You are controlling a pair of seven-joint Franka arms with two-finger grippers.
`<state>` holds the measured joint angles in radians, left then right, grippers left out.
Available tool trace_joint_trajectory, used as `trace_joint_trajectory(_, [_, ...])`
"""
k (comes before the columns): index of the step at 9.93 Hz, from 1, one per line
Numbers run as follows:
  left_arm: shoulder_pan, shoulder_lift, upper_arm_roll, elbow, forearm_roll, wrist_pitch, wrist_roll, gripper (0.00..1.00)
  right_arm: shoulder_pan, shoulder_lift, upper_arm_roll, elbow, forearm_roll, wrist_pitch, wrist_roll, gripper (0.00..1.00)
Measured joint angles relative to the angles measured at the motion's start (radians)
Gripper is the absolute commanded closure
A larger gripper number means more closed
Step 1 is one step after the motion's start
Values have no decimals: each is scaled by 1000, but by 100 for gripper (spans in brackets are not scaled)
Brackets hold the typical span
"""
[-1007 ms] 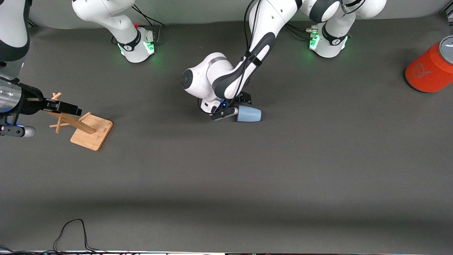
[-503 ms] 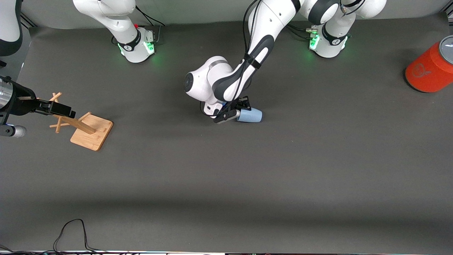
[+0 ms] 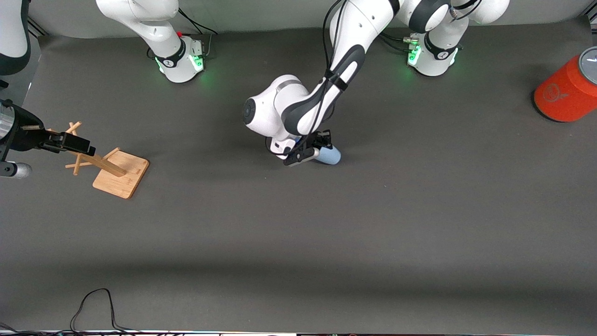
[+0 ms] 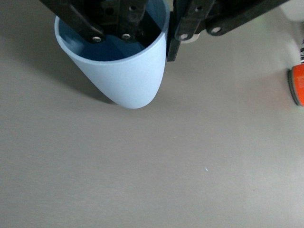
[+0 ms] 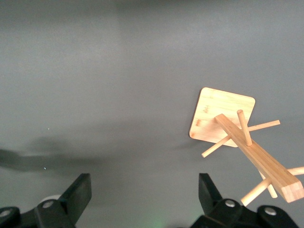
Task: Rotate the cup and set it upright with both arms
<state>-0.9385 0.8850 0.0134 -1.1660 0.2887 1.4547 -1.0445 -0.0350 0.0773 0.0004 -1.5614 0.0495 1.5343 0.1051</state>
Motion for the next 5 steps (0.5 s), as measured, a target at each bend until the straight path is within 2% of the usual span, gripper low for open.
trace_joint_trajectory(3, [126, -75, -2, 11, -149, -1, 161, 100, 20, -30, -6, -26, 0, 4, 0, 0])
trace_joint_trajectory(5, [172, -113, -4, 1, -271, 38, 253, 100, 29, -43, -6, -44, -1, 15, 0, 0])
